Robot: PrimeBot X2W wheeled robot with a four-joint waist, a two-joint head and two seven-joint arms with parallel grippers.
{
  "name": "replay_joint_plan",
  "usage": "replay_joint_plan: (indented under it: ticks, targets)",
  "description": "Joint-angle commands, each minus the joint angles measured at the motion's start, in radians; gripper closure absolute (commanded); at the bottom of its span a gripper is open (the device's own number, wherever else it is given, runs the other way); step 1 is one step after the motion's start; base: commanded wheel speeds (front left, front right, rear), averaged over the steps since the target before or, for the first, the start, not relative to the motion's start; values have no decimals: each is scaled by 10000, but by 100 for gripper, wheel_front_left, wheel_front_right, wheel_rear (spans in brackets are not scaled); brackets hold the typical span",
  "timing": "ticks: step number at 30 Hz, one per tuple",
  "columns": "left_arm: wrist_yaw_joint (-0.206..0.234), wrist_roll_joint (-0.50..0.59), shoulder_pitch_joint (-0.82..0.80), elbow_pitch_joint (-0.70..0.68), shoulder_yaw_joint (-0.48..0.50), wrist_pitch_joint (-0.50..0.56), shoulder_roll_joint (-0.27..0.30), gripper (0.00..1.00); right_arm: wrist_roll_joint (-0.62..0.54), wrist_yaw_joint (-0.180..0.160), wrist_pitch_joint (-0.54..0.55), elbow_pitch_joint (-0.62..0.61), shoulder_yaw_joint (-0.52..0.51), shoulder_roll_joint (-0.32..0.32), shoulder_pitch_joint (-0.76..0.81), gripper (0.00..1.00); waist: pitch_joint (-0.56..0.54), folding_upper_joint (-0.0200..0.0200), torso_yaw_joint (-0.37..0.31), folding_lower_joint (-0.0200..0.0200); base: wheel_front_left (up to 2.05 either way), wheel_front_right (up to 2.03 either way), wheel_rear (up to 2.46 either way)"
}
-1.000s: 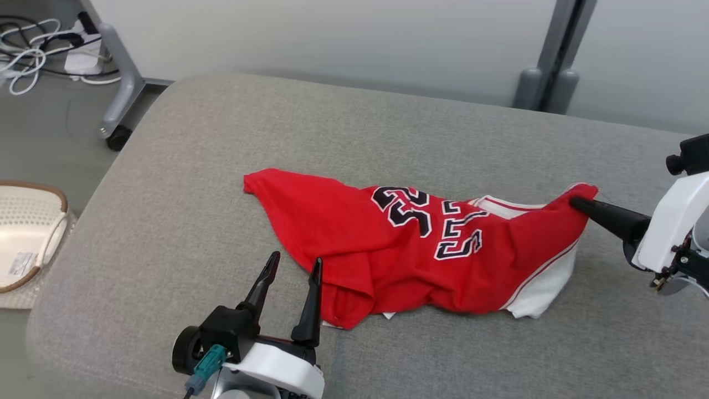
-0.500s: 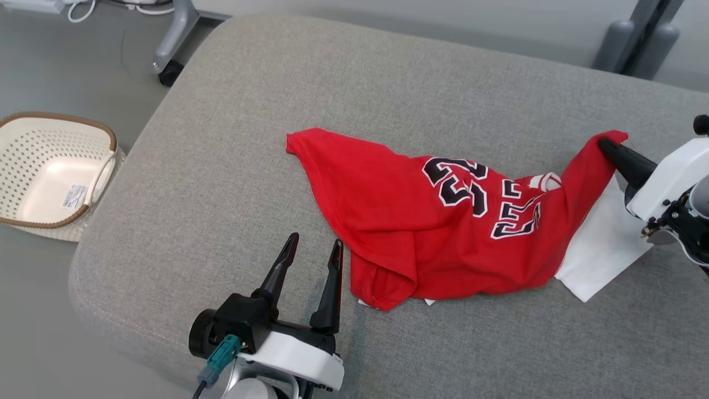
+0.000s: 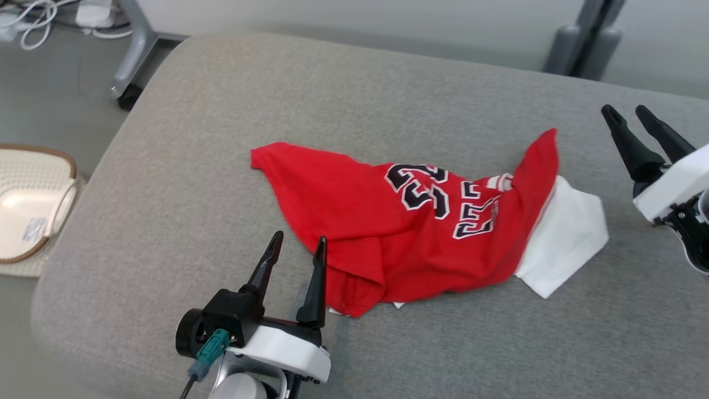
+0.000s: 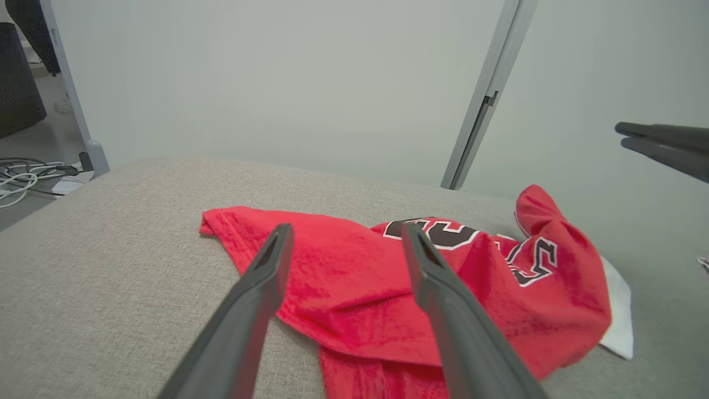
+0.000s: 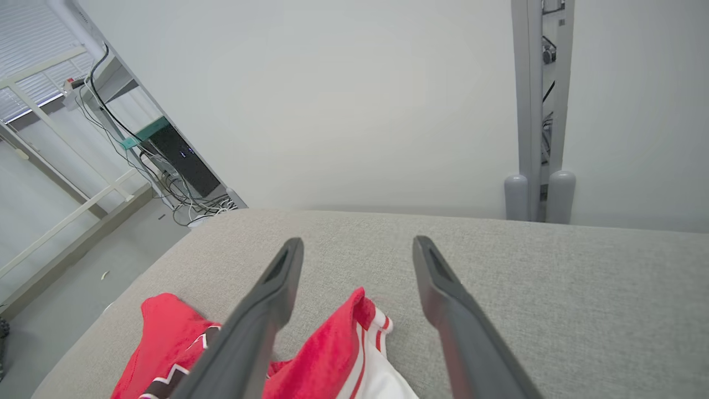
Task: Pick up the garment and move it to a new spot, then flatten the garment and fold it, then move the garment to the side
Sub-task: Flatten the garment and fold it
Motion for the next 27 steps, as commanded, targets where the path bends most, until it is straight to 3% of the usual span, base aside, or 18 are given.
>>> replay_joint_plan:
  ticks: [1,6,10,22,27]
  targets:
    - [-85,125,140,68,150,-17,43,0,-102,2,-206,-81,-26,-201,266,0,-415,0,-460,0,0,0,0]
    - [-280,308,203,138,505,-17,42,0,-549,2,-433,-33,42,-510,820,0,-617,0,-827,0,0,0,0]
    - [-433,357,195,173,545,-17,42,0,-747,2,-329,436,413,-332,1253,0,-600,0,-869,0,0,0,0]
    - [-259,67,-81,19,162,-17,43,0,97,2,2665,2173,1302,481,479,0,-5,0,-14,0,0,0,0]
    - [-189,-30,-50,-42,90,-17,42,0,440,2,3358,2681,1385,695,485,0,22,0,315,0,0,0,0]
